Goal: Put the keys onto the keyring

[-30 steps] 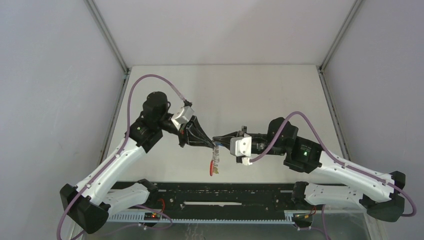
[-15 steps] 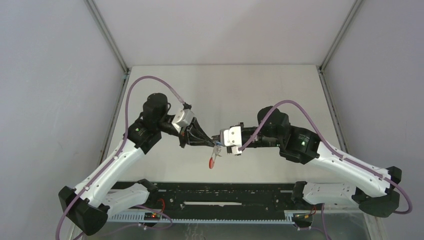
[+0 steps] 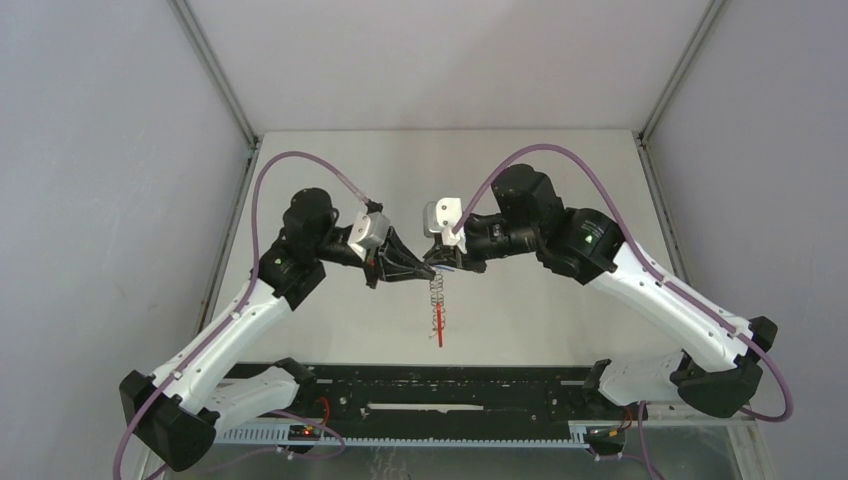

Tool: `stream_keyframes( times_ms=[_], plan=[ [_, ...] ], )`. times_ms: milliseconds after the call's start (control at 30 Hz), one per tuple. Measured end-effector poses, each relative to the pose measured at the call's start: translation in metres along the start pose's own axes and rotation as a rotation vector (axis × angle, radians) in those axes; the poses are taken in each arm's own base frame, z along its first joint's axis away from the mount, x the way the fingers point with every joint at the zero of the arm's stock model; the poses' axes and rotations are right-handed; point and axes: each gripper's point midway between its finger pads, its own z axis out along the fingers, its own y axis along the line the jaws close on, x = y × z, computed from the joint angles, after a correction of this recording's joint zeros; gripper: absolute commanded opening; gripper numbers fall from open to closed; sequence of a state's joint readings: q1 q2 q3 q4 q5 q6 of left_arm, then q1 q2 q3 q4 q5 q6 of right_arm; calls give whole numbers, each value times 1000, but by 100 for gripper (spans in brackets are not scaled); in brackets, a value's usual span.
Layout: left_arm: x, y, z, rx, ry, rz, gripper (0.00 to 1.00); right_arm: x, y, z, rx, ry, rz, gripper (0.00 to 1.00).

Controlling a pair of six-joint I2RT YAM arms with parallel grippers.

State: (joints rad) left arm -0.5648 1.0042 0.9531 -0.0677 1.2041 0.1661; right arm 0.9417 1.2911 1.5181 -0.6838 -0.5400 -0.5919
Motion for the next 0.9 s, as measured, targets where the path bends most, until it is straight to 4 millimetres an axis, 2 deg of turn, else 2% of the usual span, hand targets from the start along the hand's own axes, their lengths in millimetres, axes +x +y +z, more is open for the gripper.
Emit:
stream_keyframes(
  times_ms=[100,300,733,900],
  plan=[
    [-1,0,2,4,-15,-6,0,0,0,-2,-2,8,13,21],
    [-14,0,3,4,-51,34,0,-13,-6,-9,3,19,52,33],
    [-24,-9,1,-17,-114,116,0,-27,1,-16,-54,31,129,38],
    [-29,-7,0,-39,-137,131,0,-30,-3,-16,-63,49,163,38]
  ],
)
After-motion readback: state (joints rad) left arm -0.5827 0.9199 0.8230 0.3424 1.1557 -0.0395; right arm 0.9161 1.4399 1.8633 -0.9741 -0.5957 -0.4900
